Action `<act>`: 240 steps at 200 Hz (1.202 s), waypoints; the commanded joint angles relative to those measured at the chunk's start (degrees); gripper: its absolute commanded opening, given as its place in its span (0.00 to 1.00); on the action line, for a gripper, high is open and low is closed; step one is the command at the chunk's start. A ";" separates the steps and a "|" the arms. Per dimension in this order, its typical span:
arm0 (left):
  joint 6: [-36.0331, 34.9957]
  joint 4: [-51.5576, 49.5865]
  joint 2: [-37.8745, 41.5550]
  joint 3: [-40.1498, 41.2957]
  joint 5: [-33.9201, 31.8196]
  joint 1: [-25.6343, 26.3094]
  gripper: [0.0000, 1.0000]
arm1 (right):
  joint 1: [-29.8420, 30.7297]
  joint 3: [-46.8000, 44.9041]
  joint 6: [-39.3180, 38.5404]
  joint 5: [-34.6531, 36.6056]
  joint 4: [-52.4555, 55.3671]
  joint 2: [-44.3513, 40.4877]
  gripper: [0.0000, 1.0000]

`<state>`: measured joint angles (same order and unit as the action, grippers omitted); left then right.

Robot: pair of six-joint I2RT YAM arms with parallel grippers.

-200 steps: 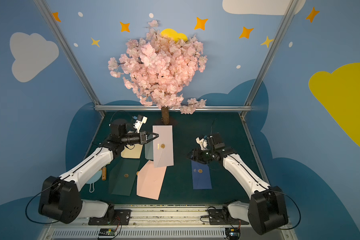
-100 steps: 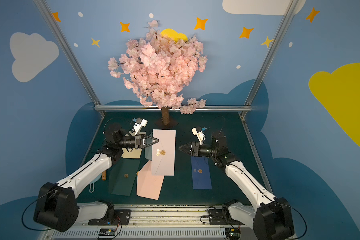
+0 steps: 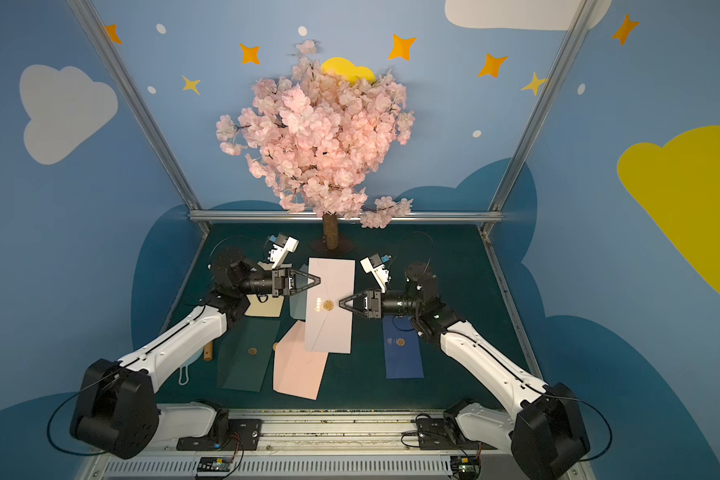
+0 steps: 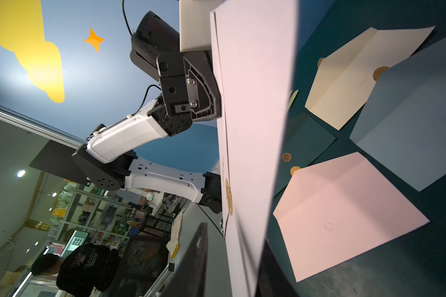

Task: Open the envelope
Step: Open the envelope flap on the envelope.

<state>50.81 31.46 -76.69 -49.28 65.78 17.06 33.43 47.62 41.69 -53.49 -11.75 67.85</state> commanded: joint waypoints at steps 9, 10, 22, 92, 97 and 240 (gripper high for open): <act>-0.35 1.17 -0.31 -0.23 0.25 0.87 0.03 | 1.24 2.35 0.22 -0.80 -2.40 1.13 0.11; -0.36 1.16 -0.31 -0.22 0.28 0.87 0.03 | 1.26 2.37 0.23 -0.81 -2.40 1.18 0.11; -0.52 1.07 -0.35 -0.16 0.18 0.76 0.03 | 1.45 2.41 0.32 -1.01 -2.77 1.48 0.04; -5.19 -5.80 1.72 0.27 -3.87 0.46 0.17 | 1.73 2.76 0.40 0.30 -1.58 0.61 0.00; -7.24 -9.52 2.91 0.12 -6.32 0.15 0.21 | 1.73 3.10 -0.24 0.91 0.06 0.11 0.00; -39.37 -54.01 22.56 -2.32 -97.78 43.99 0.47 | 6.13 18.99 -9.37 27.59 35.77 -1.22 0.00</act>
<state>15.33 -20.34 -51.86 -52.75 -10.00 53.87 38.15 63.05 33.36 -30.61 19.64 65.71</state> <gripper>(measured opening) 0.450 0.048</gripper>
